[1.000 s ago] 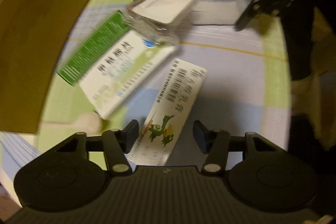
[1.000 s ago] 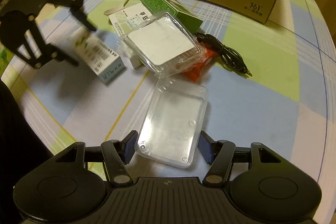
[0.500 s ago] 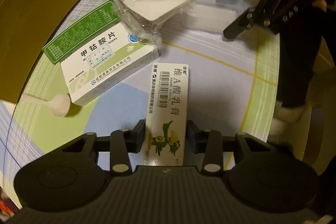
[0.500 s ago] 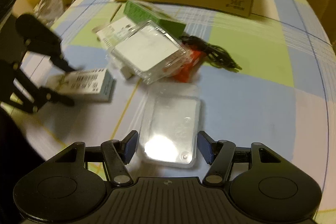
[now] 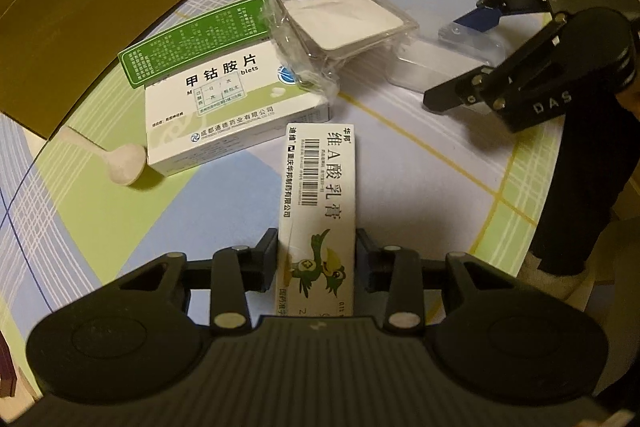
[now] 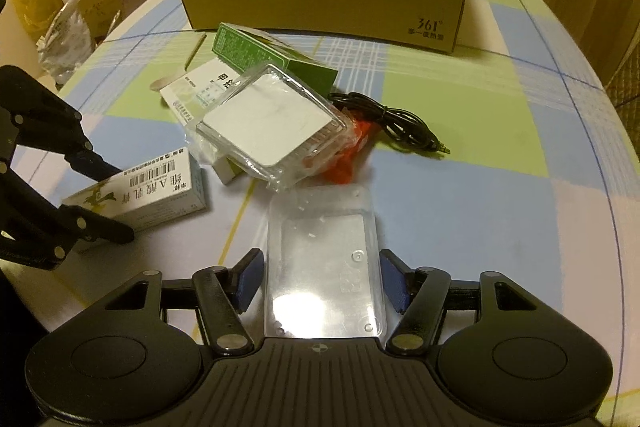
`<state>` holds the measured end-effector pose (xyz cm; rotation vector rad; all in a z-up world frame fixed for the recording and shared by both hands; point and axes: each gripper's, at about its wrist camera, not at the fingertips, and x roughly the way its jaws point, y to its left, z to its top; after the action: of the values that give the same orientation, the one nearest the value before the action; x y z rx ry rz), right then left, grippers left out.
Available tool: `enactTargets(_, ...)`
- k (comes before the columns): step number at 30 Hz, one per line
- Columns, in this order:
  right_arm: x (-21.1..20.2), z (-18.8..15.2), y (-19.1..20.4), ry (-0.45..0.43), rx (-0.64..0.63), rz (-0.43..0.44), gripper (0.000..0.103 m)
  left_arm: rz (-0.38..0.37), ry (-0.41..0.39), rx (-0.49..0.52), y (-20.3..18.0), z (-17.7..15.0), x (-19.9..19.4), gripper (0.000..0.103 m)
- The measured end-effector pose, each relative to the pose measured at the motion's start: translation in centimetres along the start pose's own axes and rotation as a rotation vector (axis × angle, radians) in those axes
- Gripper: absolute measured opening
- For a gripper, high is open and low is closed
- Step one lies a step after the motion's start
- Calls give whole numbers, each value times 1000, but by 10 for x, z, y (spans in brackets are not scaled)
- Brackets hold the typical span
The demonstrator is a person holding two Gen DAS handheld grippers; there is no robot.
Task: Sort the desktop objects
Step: 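Grasp the white vitamin A medicine box with the left gripper while the right gripper grasps the clear plastic tray, then carry the medicine box and plastic tray over the cardboard box with both grippers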
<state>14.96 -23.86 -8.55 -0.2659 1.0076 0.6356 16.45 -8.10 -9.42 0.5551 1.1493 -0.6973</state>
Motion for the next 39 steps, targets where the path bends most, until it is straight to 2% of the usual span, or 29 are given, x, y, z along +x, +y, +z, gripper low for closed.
enactTargets(1, 0, -1, 0, -2, -6, -6, 55, 2, -3, -5, 0, -1, -1, 34)
enactTargets(2, -1, -2, 1, -4, -14, -17, 54, 21, -3, -61, 0, -1, -1, 35)
enactTargets(9, -7, -9, -1, -7, 7, -7, 53, 36, -10, -94, 0, -1, -2, 36)
enactTargets(19, -21, -15, -2, -26, 44, 11, 53, 44, -1, -143, -1, 1, -3, 33)
enactTargets(25, -35, -16, -3, -52, 59, 14, 53, 78, -4, -150, -4, -4, -17, 33)
enactTargets(39, -74, -12, -1, -130, 74, 22, 53, 162, -37, -246, -3, -5, -69, 33)
